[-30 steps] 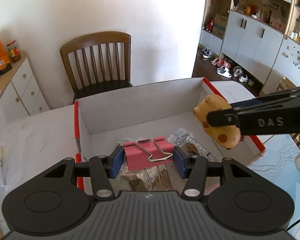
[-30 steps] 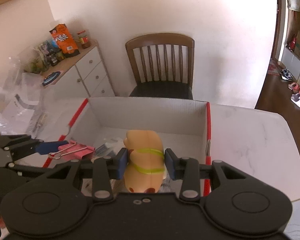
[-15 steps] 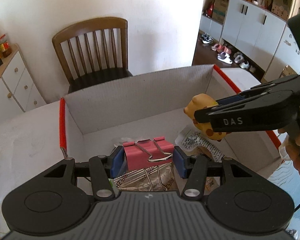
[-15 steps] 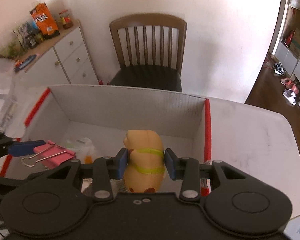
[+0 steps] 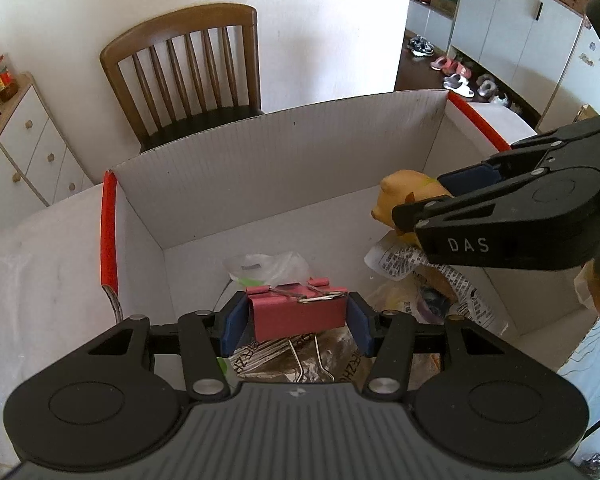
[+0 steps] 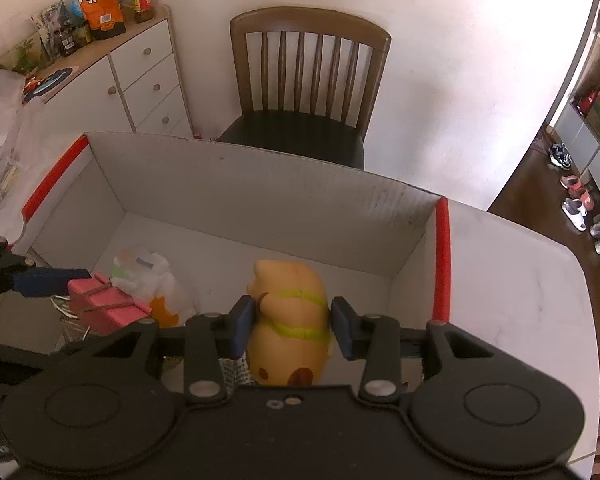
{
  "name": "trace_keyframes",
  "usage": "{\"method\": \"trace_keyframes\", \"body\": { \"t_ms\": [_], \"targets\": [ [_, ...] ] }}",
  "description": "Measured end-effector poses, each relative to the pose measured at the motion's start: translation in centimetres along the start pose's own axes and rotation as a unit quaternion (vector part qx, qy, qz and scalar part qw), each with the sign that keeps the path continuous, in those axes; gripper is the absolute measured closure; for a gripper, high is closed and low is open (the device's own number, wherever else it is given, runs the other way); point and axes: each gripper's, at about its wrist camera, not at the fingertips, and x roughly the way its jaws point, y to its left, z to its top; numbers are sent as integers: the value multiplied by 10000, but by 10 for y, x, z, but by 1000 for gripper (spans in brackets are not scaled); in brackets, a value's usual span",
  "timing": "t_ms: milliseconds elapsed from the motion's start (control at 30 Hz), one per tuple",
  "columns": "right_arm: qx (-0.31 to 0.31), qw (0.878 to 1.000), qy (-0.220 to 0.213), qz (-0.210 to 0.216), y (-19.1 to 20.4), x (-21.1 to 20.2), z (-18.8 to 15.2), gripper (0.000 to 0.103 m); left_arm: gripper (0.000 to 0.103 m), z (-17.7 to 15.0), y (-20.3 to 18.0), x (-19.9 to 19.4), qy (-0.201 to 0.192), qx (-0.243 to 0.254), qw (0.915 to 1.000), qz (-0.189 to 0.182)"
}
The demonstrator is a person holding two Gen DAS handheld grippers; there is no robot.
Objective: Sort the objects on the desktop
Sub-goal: 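Open both grippers to drop the binder clip and plush into the box, then withdraw both grippers from the box toward the remaining table items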
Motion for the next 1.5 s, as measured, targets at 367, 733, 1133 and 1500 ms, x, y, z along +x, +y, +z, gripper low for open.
{"method": "trace_keyframes", "body": {
  "t_ms": [367, 733, 1133, 1500],
  "targets": [
    [77, 9998, -204, 6, -6, -15, 0, 35, 36, 1, 0, -6, -136, -49, 9998, 118],
    [3, 9993, -286, 228, -6, -47, -14, 35, 35, -5, 0, -36, -349, -118, 9993, 2],
    [143, 9979, -420, 479, -5, -96, -32, 35, 35, -17, -9, -80, -613, -157, 9979, -151],
    [257, 9959, -583, 640, -7, -147, -59, 34, 35, -44, -20, -127, -847, -201, 9955, -363]
  ]
}}
